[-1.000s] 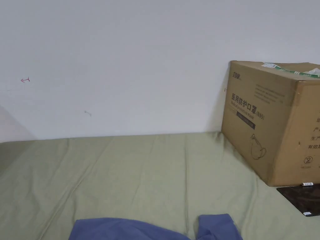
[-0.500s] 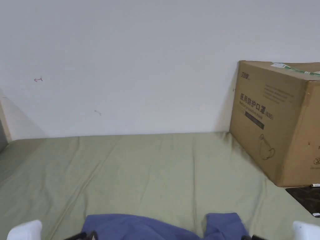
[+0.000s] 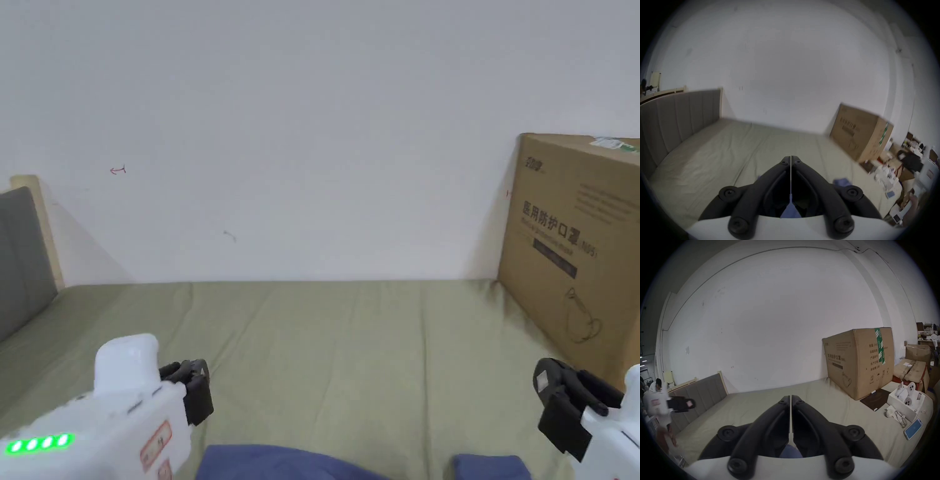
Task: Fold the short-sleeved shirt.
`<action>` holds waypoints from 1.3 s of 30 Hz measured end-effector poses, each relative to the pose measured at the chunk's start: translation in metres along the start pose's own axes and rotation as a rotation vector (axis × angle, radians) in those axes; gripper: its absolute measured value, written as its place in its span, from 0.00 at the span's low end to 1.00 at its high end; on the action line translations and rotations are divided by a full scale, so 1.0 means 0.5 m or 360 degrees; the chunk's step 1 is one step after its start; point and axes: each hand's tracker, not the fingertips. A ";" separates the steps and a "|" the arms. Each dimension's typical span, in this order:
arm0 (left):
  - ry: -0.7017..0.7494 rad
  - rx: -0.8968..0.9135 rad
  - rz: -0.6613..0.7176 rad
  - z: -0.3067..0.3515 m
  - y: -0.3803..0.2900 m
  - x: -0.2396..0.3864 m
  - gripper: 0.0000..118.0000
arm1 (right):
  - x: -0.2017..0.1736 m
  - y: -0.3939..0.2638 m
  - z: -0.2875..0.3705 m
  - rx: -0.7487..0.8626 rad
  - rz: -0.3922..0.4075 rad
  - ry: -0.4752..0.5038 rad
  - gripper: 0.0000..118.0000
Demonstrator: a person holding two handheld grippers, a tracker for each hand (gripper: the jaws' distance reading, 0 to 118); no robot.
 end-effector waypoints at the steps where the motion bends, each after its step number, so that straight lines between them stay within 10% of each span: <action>1: 0.0019 -0.0212 0.0037 -0.052 0.015 -0.020 0.00 | 0.005 -0.003 -0.009 -0.0046 -0.0004 0.0028 0.02; 5: -0.0130 -0.0991 0.0373 -0.325 0.009 -0.160 0.00 | 0.014 -0.032 -0.056 -0.0184 0.0031 0.0042 0.02; 8: 0.0050 -0.1033 0.0172 -0.426 -0.036 -0.191 0.03 | 0.021 -0.066 -0.097 -0.0302 -0.0005 0.0072 0.02; 9: 0.0087 -0.1065 0.0116 -0.459 -0.050 -0.200 0.21 | 0.021 -0.076 -0.111 -0.0347 -0.0024 0.0068 0.02; 11: 0.0091 -0.1142 0.0089 -0.517 -0.084 -0.221 0.88 | 0.027 -0.095 -0.135 -0.0424 -0.0074 0.0062 0.02; 24: 0.0114 -0.1192 -0.0197 -0.630 -0.262 -0.199 0.99 | 0.070 -0.163 -0.193 -0.0672 -0.0086 0.0042 0.02; 28: 0.0152 -0.1262 -0.0233 -0.628 -0.231 -0.176 0.82 | 0.131 -0.159 -0.206 -0.0766 -0.0172 0.0045 0.02; 31: 0.0217 -0.1064 -0.0397 -0.567 -0.201 -0.153 0.01 | 0.191 -0.159 -0.242 -0.0887 -0.0153 -0.0010 0.02; 35: 0.0062 -0.1055 -0.0351 -0.505 -0.187 -0.157 0.02 | 0.270 -0.187 -0.338 -0.1139 -0.0270 -0.0159 0.04; 36: 0.0037 -0.1050 -0.0302 -0.501 -0.181 -0.170 0.02 | 0.289 -0.200 -0.369 -0.1207 -0.0318 -0.0205 0.17; 38: 0.0085 -0.1044 -0.0281 -0.478 -0.174 -0.175 0.02 | 0.334 -0.235 -0.428 -0.1417 -0.0487 -0.0135 0.86; 39: 0.0072 -0.1040 -0.0234 -0.465 -0.171 -0.181 0.02 | 0.352 -0.252 -0.447 -0.1453 -0.0539 -0.0138 0.94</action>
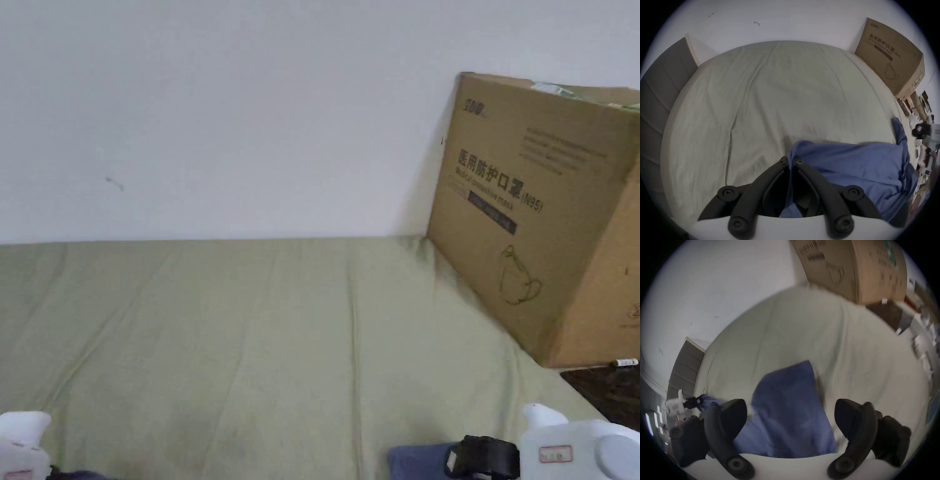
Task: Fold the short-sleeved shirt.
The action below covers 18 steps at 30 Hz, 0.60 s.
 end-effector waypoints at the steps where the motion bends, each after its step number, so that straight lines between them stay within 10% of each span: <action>1: -0.0039 0.0011 0.0032 0.022 -0.007 0.009 0.02 | 0.011 0.009 -0.020 -0.0020 -0.0010 -0.0052 0.93; 9: -0.0023 -0.0045 0.0029 0.053 -0.047 -0.007 0.02 | -0.033 -0.014 -0.114 -0.0240 0.0524 -0.0543 0.87; 10: -0.0020 -0.0052 0.0020 0.057 -0.050 -0.005 0.02 | -0.039 -0.021 -0.102 -0.0225 0.0471 -0.0496 0.77; 13: -0.0004 0.0001 0.0031 0.080 -0.056 -0.005 0.02 | -0.054 -0.026 -0.073 -0.0182 0.0460 -0.0473 0.00; 18: -0.0022 0.0295 0.0146 0.174 -0.064 0.007 0.02 | -0.058 -0.023 0.047 0.0100 0.0366 -0.0280 0.00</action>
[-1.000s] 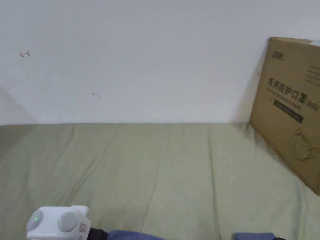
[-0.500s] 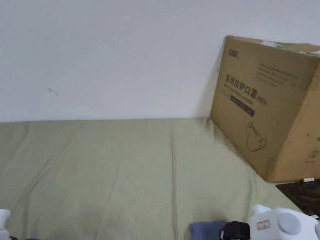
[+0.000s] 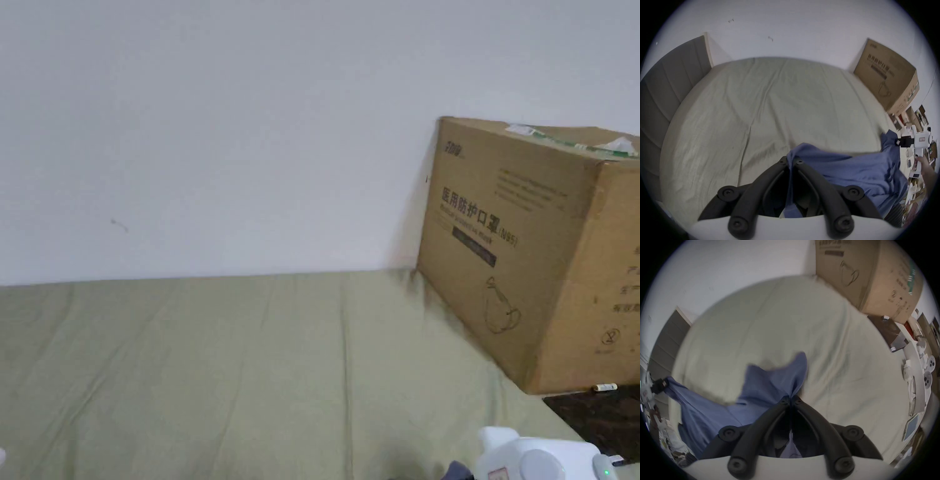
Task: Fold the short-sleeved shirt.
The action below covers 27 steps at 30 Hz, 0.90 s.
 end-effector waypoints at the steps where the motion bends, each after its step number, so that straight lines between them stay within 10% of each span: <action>1: 0.0002 0.0041 -0.0013 0.022 0.010 0.005 0.02 | 0.004 0.009 0.030 0.0069 -0.0023 0.0017 0.00; 14: 0.0000 0.0555 -0.0092 0.256 0.249 0.048 0.02 | -0.089 0.274 0.393 0.0691 0.0184 0.0011 0.00; 27: 0.0089 0.0759 -0.0013 0.180 0.493 0.033 0.02 | -0.205 0.552 0.381 0.0923 0.0237 -0.0155 0.00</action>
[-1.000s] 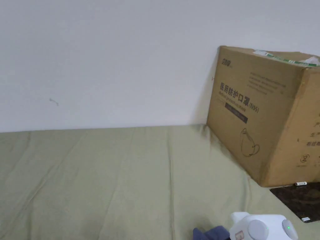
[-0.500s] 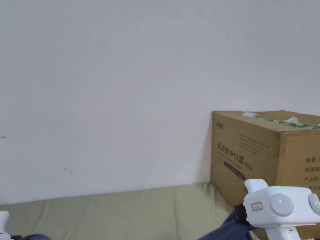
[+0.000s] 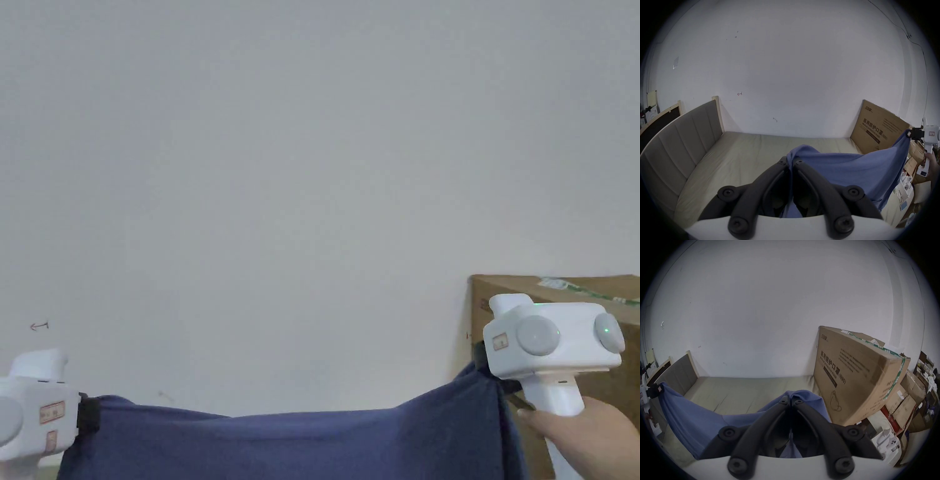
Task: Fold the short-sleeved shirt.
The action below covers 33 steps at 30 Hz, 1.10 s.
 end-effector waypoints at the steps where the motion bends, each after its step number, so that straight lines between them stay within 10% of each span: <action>1: 0.0009 0.0012 -0.0006 -0.022 0.011 0.001 0.02 | -0.004 0.016 -0.024 0.0000 -0.0018 0.0002 0.00; 18: 0.0111 0.0237 -0.0022 -0.210 0.112 0.060 0.02 | -0.055 0.166 -0.126 0.0314 -0.0001 -0.0144 0.00; 33: 0.0105 -0.0760 0.0139 -0.075 -0.583 0.004 0.02 | 0.037 -0.693 -0.037 -0.0661 -0.0150 -0.0014 0.00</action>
